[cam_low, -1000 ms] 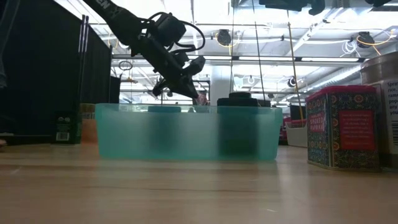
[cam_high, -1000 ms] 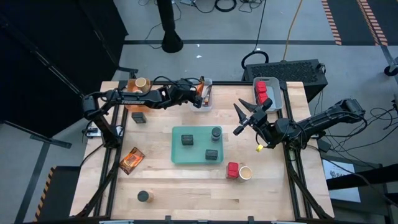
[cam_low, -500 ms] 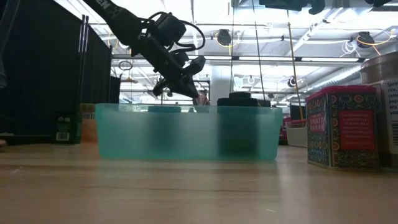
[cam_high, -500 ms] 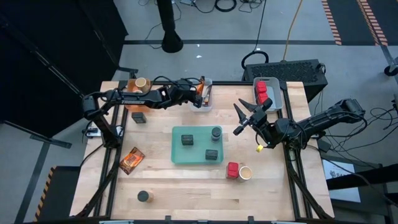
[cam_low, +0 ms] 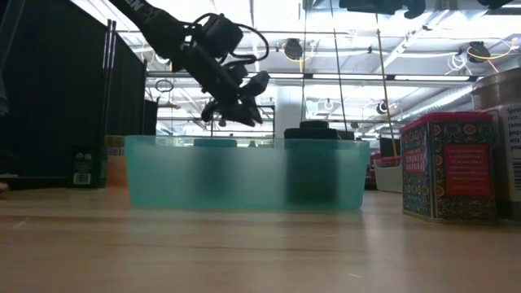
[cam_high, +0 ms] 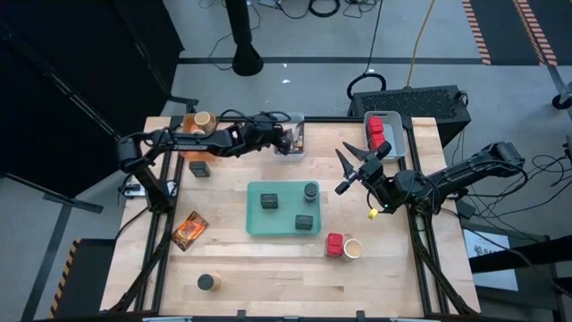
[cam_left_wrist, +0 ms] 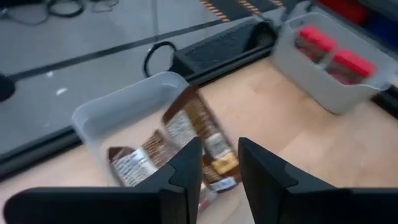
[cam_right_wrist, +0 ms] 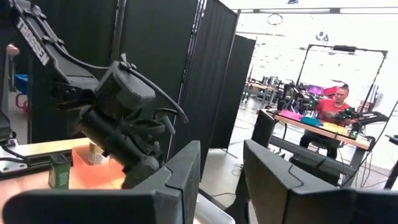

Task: Sort spices by type
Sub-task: Put the black spice bottle into the green bin

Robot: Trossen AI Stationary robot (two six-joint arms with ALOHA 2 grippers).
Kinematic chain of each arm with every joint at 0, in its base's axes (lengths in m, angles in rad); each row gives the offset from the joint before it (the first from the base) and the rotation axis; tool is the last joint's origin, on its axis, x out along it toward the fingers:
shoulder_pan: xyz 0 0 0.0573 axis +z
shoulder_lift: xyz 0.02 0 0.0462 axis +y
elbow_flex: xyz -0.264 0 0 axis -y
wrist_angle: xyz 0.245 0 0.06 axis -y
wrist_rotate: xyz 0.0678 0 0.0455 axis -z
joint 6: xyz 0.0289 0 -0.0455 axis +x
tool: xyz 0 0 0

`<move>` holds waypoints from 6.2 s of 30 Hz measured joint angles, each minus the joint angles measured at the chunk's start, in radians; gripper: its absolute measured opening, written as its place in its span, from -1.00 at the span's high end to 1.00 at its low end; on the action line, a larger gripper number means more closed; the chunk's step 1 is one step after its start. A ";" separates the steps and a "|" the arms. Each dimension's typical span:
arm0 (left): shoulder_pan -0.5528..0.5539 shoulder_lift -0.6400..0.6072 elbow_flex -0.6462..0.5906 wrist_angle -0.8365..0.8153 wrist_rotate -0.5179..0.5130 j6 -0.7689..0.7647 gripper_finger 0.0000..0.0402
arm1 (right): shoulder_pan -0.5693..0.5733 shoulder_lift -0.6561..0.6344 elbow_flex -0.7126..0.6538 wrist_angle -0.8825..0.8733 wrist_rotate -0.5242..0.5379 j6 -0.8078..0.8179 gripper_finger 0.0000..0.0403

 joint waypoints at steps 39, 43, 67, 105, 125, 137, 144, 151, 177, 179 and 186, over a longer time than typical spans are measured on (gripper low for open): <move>-1.103 -0.398 0.000 -0.560 -0.476 -0.091 0.48 | 0.232 0.331 0.817 -1.324 -0.391 0.809 0.47; -1.142 -0.398 0.000 -0.576 -0.486 -0.091 0.48 | 0.232 0.383 0.905 -1.521 -0.642 0.967 0.47; -1.154 -0.521 0.000 -0.628 -0.729 0.021 0.48 | 0.238 0.393 0.961 -2.300 -1.107 1.671 0.45; -1.243 -0.299 0.296 -1.023 0.315 -0.891 0.48 | 0.263 0.393 0.960 -2.110 -0.395 1.315 0.45; -1.353 -0.225 0.296 -1.178 0.229 -0.758 0.38 | 0.264 0.399 0.960 -1.993 -0.425 1.358 0.44; -1.365 -0.163 0.296 -1.197 0.164 -0.715 -0.41 | 0.268 0.449 0.960 -1.970 -0.452 1.370 0.44; -1.364 -0.073 0.296 -1.187 0.152 -0.607 -0.61 | 0.275 0.477 0.960 -1.963 -0.468 1.360 0.44; -1.363 -0.015 0.295 -1.190 0.138 -0.589 -0.62 | 0.276 0.495 0.960 -1.960 -0.474 1.352 0.44; -1.341 0.088 0.294 -1.166 0.160 -0.535 -0.37 | 0.277 0.494 0.960 -1.956 -0.473 1.352 0.44; -1.341 0.089 0.294 -1.170 0.160 -0.535 -0.20 | 0.278 0.494 0.960 -1.955 -0.473 1.352 0.44; -1.341 0.088 0.295 -1.169 0.160 -0.535 -0.02 | 0.278 0.494 0.960 -1.956 -0.473 1.351 0.44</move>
